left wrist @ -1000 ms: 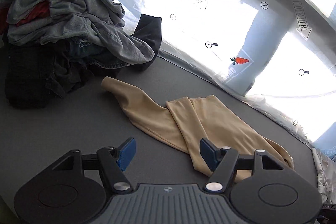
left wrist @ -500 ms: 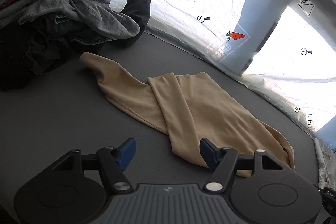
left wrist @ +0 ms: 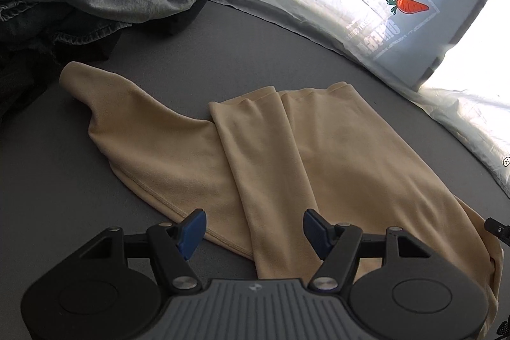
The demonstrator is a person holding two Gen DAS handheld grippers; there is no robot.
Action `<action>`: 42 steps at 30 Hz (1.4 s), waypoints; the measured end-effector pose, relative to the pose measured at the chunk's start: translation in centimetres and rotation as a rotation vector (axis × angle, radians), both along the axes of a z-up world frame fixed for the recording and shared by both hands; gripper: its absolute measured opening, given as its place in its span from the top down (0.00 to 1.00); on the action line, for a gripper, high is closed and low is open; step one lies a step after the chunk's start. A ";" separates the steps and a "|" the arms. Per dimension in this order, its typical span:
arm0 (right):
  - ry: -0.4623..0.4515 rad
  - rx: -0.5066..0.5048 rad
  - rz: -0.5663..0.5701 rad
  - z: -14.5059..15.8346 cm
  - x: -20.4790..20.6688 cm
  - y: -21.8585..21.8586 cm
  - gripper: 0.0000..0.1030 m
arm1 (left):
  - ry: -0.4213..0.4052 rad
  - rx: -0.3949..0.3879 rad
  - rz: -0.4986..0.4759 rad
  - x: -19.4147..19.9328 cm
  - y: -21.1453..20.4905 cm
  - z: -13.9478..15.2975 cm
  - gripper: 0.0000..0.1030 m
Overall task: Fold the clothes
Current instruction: 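Pull the beige shirt out of the pile onto the open table, then grasp the beige shirt hem with the left tool while the right tool grasps it too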
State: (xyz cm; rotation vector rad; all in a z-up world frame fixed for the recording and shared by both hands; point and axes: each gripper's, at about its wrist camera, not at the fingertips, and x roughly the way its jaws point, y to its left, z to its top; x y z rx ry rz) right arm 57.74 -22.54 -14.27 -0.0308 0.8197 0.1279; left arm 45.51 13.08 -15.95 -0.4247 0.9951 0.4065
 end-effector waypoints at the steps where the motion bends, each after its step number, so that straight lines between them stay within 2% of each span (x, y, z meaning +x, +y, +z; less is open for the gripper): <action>1: 0.013 -0.002 0.032 -0.5 0.7 0.7 0.57 | 0.014 0.006 -0.007 0.7 0.0 -0.7 0.34; 5: 0.062 -0.041 0.162 -2.7 2.7 2.8 0.49 | 0.069 -0.008 -0.009 2.3 -0.1 -3.0 0.34; 7: 0.082 -0.046 0.198 -3.5 3.3 3.1 0.54 | 0.077 0.016 -0.022 2.5 -0.6 -3.7 0.34; 8: 0.091 -0.032 0.214 -3.6 3.5 3.0 0.68 | 0.072 0.038 -0.030 2.5 -0.9 -3.7 0.34; 9: 0.097 -0.013 0.219 -3.5 3.5 2.8 0.94 | 0.065 0.055 -0.042 2.3 -1.3 -3.7 0.34; 11: 0.074 0.017 0.203 -2.8 3.1 2.2 0.97 | 0.053 0.071 -0.047 1.8 -1.8 -3.8 0.35; 13: -0.001 0.068 0.149 -1.3 1.8 1.0 0.97 | 0.049 0.116 -0.068 1.2 -2.4 -3.9 0.35; 16: -0.137 0.060 0.033 2.0 -1.7 -1.6 0.98 | 0.047 0.150 -0.081 0.6 -2.9 -4.0 0.34; 20: -0.317 -0.150 -0.195 5.7 -7.0 -6.4 0.98 | 0.043 0.169 -0.082 -0.3 -3.3 -4.0 0.34; 23: -0.363 -0.212 -0.424 7.5 -10.1 -12.5 0.98 | 0.032 0.136 -0.052 -1.0 -2.9 -4.0 0.33; 24: -0.350 -0.214 -0.481 7.9 -11.2 -14.7 0.97 | 0.028 0.134 -0.056 -1.2 -2.9 -4.1 0.33; 26: -0.292 -0.212 -0.592 7.4 -13.3 -18.6 0.97 | 0.021 0.135 -0.071 -1.6 -3.0 -4.1 0.31; 30: -0.115 -0.240 -0.688 4.4 -15.7 -21.1 0.97 | 0.014 0.141 -0.062 -1.7 -3.2 -4.3 0.30; 32: -0.055 -0.210 -0.682 3.1 -16.2 -21.1 0.95 | 0.020 0.135 -0.057 -1.6 -3.1 -4.2 0.30; 33: -0.052 -0.196 -0.680 2.8 -16.4 -20.8 0.88 | 0.025 0.128 -0.059 -1.5 -3.0 -4.2 0.30; 36: -0.085 -0.162 -0.635 3.3 -15.4 -19.3 0.74 | 0.036 0.086 -0.059 -1.4 -2.2 -3.9 0.30; 37: -0.104 -0.148 -0.608 3.7 -14.7 -18.3 0.72 | 0.037 0.066 -0.056 -1.3 -1.8 -3.8 0.30; 39: -0.133 -0.110 -0.537 4.3 -12.9 -16.4 0.61 | 0.019 0.066 -0.046 -1.1 -1.3 -3.5 0.30; 42: -0.139 -0.041 -0.389 4.2 -9.5 -12.8 0.57 | -0.006 0.075 -0.038 -0.4 -0.5 -3.1 0.32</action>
